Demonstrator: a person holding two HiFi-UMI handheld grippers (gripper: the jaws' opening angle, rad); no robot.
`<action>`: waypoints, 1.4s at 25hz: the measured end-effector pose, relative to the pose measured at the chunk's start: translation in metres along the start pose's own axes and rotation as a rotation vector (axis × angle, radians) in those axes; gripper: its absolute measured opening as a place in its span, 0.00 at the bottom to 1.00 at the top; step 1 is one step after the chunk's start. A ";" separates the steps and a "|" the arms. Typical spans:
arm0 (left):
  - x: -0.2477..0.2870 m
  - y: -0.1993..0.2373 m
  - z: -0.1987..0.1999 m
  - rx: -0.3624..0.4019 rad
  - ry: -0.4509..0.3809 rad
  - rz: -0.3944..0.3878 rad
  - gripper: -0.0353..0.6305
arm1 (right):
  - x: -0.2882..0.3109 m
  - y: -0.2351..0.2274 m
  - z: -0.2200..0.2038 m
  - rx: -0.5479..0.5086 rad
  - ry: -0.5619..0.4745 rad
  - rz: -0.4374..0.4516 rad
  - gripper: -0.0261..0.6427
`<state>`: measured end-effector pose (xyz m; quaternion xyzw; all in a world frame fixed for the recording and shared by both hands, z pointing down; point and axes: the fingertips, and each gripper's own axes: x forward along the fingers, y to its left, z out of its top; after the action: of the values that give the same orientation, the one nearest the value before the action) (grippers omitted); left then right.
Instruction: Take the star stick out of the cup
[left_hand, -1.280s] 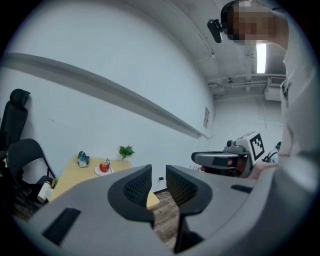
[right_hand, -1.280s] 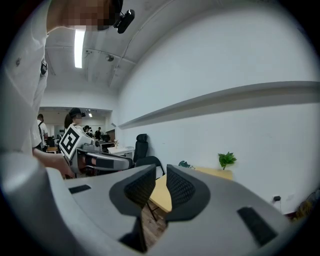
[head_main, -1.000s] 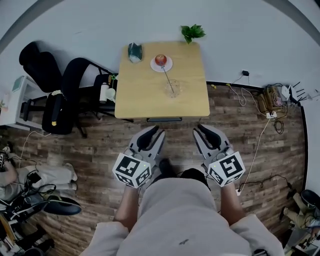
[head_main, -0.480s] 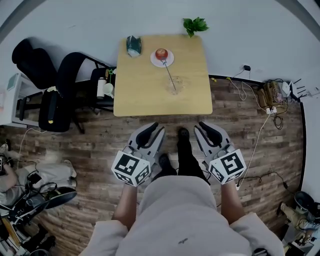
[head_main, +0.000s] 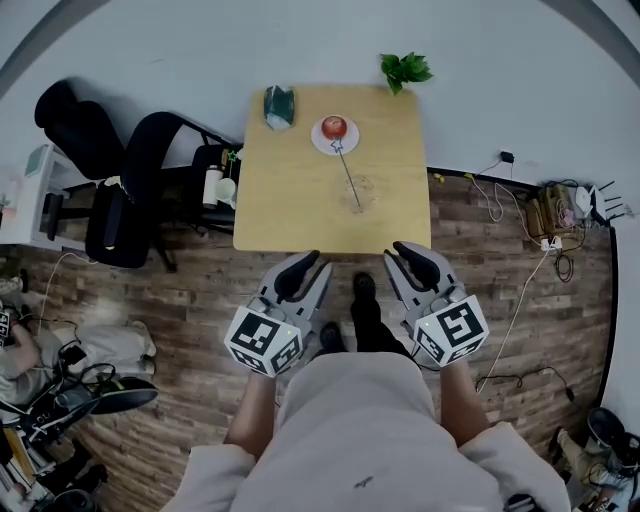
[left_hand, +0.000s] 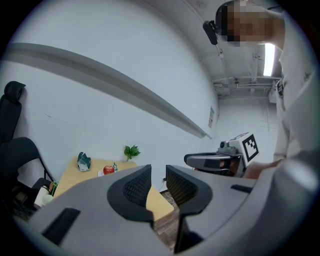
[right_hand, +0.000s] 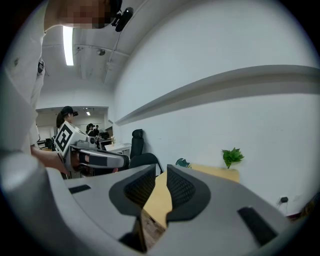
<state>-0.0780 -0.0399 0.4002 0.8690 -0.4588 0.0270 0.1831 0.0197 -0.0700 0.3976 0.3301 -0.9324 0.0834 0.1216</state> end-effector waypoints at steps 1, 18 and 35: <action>0.007 0.002 0.004 -0.006 -0.003 0.003 0.16 | 0.006 -0.007 0.003 -0.001 0.001 0.009 0.14; 0.090 0.040 0.036 -0.113 -0.051 0.176 0.16 | 0.115 -0.096 0.007 -0.033 0.076 0.237 0.14; 0.126 0.073 0.019 -0.169 -0.043 0.340 0.16 | 0.202 -0.139 -0.060 -0.031 0.243 0.348 0.14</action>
<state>-0.0668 -0.1829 0.4310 0.7610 -0.6034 0.0001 0.2383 -0.0331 -0.2829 0.5224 0.1498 -0.9549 0.1279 0.2221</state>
